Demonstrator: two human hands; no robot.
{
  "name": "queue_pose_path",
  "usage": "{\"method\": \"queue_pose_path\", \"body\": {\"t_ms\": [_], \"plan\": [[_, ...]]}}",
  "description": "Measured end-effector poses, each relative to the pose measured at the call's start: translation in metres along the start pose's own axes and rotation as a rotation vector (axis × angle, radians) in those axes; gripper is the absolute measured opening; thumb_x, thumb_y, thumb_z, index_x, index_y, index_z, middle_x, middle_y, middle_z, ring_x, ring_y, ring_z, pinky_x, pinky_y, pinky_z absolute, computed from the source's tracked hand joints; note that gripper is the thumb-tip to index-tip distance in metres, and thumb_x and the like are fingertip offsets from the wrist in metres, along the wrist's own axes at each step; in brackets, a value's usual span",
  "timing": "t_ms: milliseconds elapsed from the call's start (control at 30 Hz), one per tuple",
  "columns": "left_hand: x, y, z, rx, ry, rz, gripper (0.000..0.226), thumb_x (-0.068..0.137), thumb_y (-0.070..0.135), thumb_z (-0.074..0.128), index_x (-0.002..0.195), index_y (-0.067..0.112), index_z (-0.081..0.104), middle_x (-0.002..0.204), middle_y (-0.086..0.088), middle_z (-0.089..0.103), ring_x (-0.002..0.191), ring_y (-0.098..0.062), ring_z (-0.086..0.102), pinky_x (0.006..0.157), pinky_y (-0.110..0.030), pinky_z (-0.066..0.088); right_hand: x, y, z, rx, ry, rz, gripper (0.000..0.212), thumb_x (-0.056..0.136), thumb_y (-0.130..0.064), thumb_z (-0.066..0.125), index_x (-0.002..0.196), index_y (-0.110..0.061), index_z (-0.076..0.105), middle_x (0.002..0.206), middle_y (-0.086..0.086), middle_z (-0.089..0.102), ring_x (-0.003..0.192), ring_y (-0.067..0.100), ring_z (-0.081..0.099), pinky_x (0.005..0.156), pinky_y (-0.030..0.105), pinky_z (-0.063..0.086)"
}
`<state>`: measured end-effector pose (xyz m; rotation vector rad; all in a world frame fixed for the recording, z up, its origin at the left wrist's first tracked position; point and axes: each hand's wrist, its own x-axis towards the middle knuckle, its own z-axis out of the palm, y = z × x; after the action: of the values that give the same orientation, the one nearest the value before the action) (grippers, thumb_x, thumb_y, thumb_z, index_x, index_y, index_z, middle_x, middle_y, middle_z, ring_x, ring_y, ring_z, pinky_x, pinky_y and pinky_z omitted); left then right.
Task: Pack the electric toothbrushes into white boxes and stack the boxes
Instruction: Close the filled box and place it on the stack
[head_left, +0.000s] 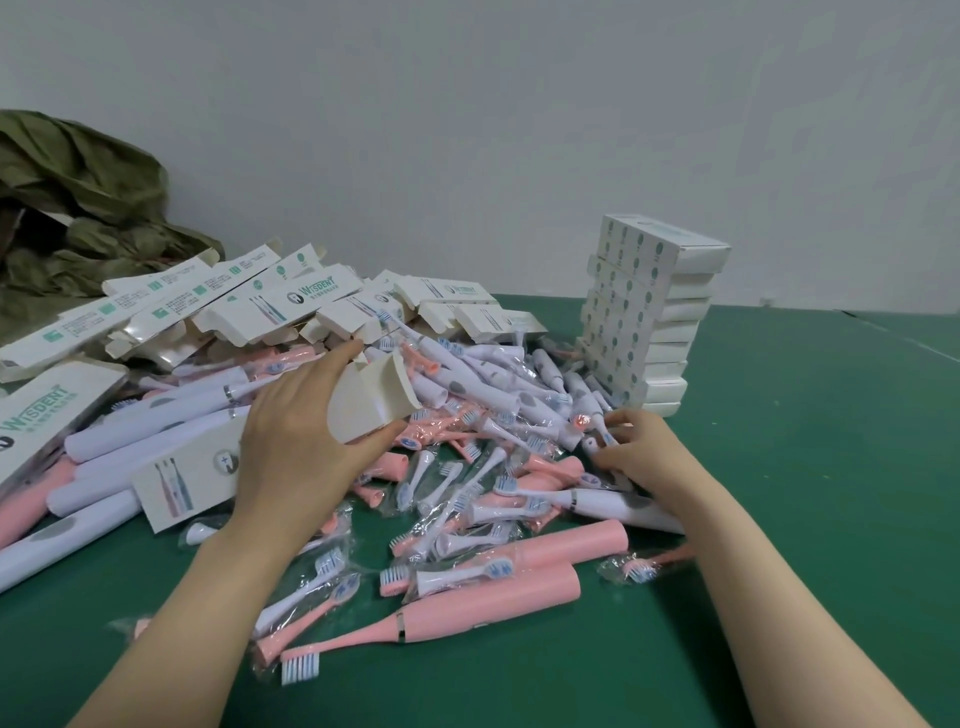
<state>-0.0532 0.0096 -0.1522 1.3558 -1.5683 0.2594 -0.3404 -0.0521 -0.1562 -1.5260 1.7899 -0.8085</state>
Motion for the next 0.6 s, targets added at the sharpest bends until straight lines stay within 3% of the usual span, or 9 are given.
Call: {"method": "queue_pose_path", "body": {"t_ms": [67,167,233,333,433,600], "plan": [[0.0,0.001,0.001,0.0,0.003,0.009,0.074,0.064,0.03,0.086,0.129,0.019,0.053,0.117,-0.007,0.062,0.103,-0.018,0.047,0.085,-0.042,0.037,-0.001,0.001,-0.003,-0.151,-0.037,-0.007,0.061,0.082,-0.005,0.065,0.138,-0.016,0.043,0.097,0.002,0.06,0.072,0.016,0.056,0.054,0.022,0.042],[0.0,0.003,0.002,0.001,0.0,0.025,0.073,0.064,0.029,0.085,0.128,0.016,0.054,0.117,-0.008,0.062,0.103,-0.014,0.044,0.084,-0.041,0.036,-0.002,0.0,-0.006,-0.301,0.004,0.03,0.063,0.081,-0.006,0.067,0.139,-0.018,0.045,0.113,0.01,0.06,0.075,0.017,0.053,0.05,0.022,0.033],[-0.001,0.003,0.001,0.01,-0.007,0.034,0.073,0.063,0.028,0.086,0.128,0.014,0.055,0.117,-0.008,0.063,0.103,-0.014,0.043,0.084,-0.04,0.036,-0.002,0.0,-0.007,-0.243,0.012,0.039,0.062,0.08,-0.005,0.07,0.136,-0.016,0.048,0.114,0.013,0.061,0.07,0.019,0.055,0.045,0.022,0.036],[-0.002,0.005,0.001,0.014,-0.017,0.032,0.071,0.064,0.026,0.086,0.127,0.013,0.056,0.116,-0.008,0.063,0.102,-0.013,0.042,0.084,-0.039,0.034,-0.004,-0.003,-0.009,-0.121,-0.05,-0.037,0.061,0.075,-0.004,0.077,0.13,-0.013,0.052,0.091,0.009,0.067,0.053,0.015,0.055,0.045,0.023,0.044],[-0.001,0.005,0.0,0.014,-0.018,0.015,0.07,0.065,0.027,0.085,0.128,0.015,0.056,0.116,-0.007,0.063,0.102,-0.012,0.041,0.085,-0.038,0.033,-0.009,-0.011,-0.008,-0.064,-0.066,-0.238,0.057,0.071,-0.008,0.081,0.122,-0.02,0.056,0.085,0.001,0.07,0.066,0.012,0.063,0.061,0.022,0.049],[0.0,0.004,0.0,0.013,-0.015,0.016,0.07,0.065,0.027,0.085,0.127,0.014,0.056,0.114,-0.008,0.063,0.1,-0.011,0.041,0.083,-0.038,0.034,-0.016,-0.028,-0.004,0.233,-0.036,-0.458,0.029,0.082,-0.003,0.071,0.101,-0.024,0.065,0.069,-0.009,0.067,0.061,0.002,0.06,0.056,0.01,0.045]]}}
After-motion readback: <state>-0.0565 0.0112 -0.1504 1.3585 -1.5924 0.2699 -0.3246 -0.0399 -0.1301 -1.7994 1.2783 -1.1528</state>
